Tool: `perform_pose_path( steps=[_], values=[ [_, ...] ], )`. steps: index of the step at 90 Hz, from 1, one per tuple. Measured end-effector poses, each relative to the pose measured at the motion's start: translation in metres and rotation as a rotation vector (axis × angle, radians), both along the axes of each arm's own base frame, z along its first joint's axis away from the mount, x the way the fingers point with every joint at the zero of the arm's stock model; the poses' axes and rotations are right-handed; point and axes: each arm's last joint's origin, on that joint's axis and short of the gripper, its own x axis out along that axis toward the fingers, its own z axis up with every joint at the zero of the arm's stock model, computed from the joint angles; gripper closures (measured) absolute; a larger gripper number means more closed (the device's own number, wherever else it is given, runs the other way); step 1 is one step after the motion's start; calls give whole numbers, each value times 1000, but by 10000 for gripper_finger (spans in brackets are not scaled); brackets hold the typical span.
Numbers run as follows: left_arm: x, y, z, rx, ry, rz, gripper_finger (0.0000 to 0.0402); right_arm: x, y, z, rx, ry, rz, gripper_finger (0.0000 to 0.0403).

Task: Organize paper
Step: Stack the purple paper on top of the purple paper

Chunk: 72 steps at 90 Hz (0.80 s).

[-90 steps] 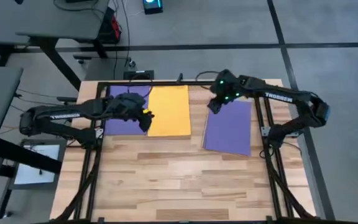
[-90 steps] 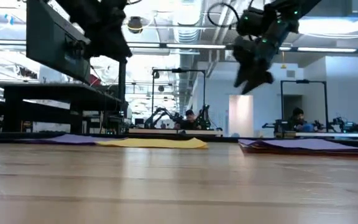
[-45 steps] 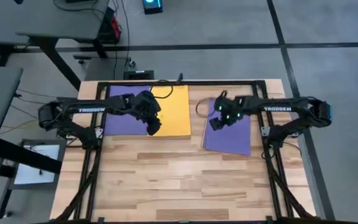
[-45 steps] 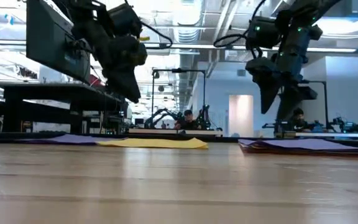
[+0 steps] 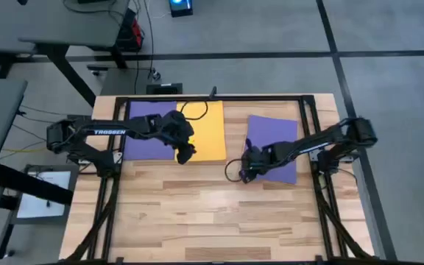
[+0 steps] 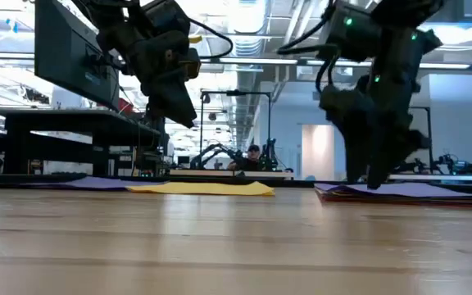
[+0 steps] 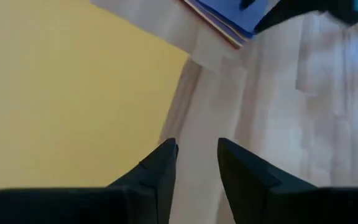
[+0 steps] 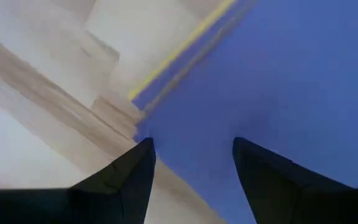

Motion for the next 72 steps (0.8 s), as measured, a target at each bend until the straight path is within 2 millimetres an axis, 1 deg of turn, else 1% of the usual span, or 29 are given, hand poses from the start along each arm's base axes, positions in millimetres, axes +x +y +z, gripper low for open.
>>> perform_pose_path(
  steps=[7,16,20,26,32,37,49,59,72],
  values=[
    [2,-7,0,-25,5,-3,299,14,6,2,59,-133,88,198],
    [3,-17,0,-66,9,3,299,30,18,18,104,-340,236,198],
    [4,-22,0,-80,9,-1,299,32,21,26,103,-388,283,198],
    [5,-29,0,-99,13,-5,299,28,23,34,96,-396,311,198],
    [7,-36,2,-118,2,-2,299,21,21,40,88,-361,302,198],
    [10,-42,4,-133,-22,1,299,10,19,47,69,-312,273,198],
    [21,-56,12,-182,-140,19,299,-21,19,67,5,-200,189,198],
    [30,-64,16,-232,-227,48,299,-47,23,84,-59,-165,133,198],
    [36,-65,7,-303,-207,186,299,-71,32,95,-137,-139,90,198]
  ],
)
